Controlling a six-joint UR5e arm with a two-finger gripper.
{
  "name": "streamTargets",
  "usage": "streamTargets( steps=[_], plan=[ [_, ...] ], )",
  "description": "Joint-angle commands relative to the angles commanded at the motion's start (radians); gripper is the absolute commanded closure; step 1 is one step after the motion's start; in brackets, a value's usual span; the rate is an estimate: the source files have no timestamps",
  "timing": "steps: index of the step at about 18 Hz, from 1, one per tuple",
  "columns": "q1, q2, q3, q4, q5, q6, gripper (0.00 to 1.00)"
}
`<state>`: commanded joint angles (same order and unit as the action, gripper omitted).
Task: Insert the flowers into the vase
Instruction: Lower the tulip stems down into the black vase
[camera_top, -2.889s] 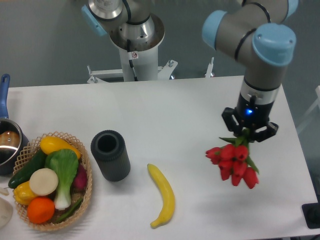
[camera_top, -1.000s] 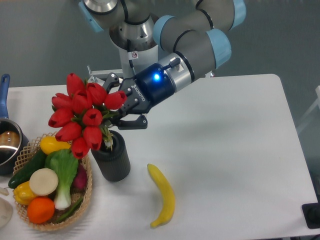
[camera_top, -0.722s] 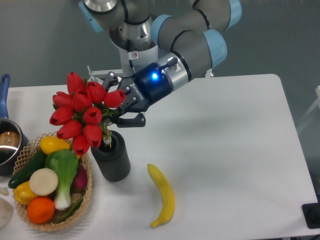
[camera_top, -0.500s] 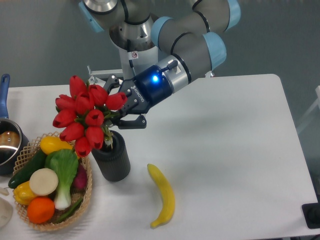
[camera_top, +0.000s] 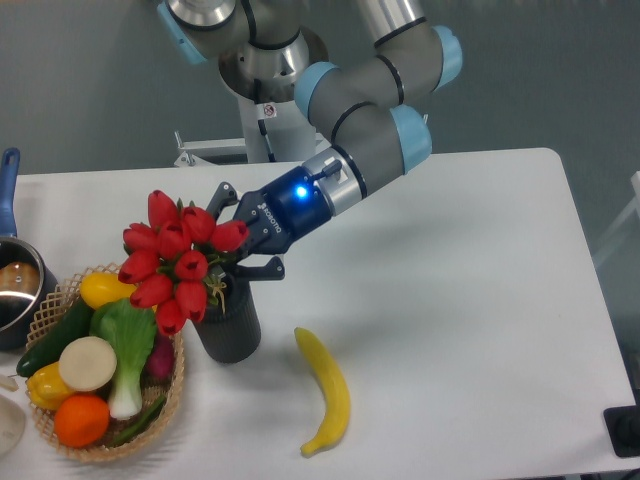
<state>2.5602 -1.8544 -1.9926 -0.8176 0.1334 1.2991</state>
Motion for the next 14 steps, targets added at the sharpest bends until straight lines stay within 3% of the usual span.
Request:
streamTargets(
  steps=[2,5,6,10,14],
  plan=[
    [0.000,-0.015,-0.012,0.000,0.011,0.026,0.47],
    [0.000,-0.023,-0.014,-0.002,0.017,0.037,0.08],
    [0.002,-0.022,-0.020,-0.002,0.018,0.037,0.00],
    [0.026,-0.016,-0.040,-0.002,0.058,0.037,0.00],
    [0.113,-0.005,-0.066,-0.002,0.074,0.040,0.00]
  ],
)
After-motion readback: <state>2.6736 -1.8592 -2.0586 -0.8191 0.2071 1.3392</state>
